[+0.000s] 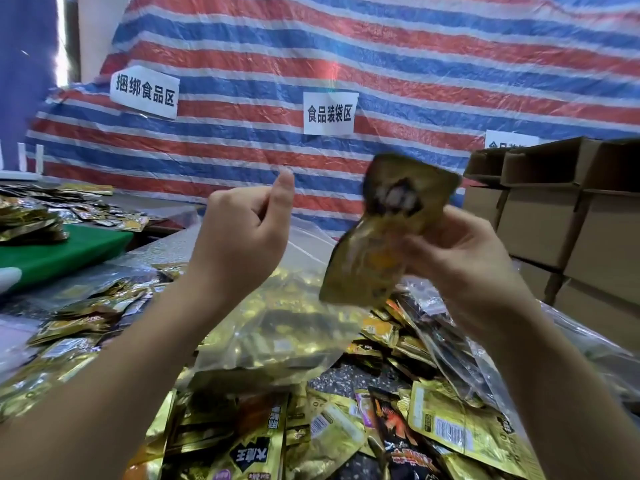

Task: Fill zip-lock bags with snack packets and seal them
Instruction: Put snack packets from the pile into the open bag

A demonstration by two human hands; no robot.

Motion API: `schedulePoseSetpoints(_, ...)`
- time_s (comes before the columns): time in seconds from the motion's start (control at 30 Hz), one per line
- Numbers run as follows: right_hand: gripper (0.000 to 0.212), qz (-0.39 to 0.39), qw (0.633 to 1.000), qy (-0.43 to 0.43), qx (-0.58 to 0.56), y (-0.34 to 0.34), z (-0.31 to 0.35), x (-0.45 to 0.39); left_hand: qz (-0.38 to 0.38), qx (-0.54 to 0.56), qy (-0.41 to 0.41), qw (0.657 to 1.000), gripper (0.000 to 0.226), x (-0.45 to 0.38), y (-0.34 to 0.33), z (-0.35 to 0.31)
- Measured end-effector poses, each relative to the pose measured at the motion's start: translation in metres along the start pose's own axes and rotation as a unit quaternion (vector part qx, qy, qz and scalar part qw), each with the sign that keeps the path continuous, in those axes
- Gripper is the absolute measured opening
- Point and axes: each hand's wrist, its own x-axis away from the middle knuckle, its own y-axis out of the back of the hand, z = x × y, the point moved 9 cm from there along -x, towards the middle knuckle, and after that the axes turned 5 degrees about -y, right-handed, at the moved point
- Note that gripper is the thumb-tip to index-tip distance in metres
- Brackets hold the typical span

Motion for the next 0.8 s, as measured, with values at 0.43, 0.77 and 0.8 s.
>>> schedulePoseSetpoints(0.43, 0.019, -0.088, 0.991, -0.005, -0.102, 0.019, -0.007, -0.004, 0.043, 0.079, -0.038, 0.995, 0.063, 0.007, -0.018, -0.031)
schedulePoseSetpoints(0.77, 0.022, 0.016, 0.963, -0.061, 0.264, -0.01, -0.022, -0.001, 0.027, 0.052, -0.042, 0.997, 0.065, 0.007, -0.015, -0.026)
schedulePoseSetpoints(0.8, 0.022, 0.026, 0.964, -0.067, 0.254, -0.011, -0.021, 0.0, 0.026, 0.041, -0.049, 0.998, 0.064, 0.007, -0.014, -0.026)
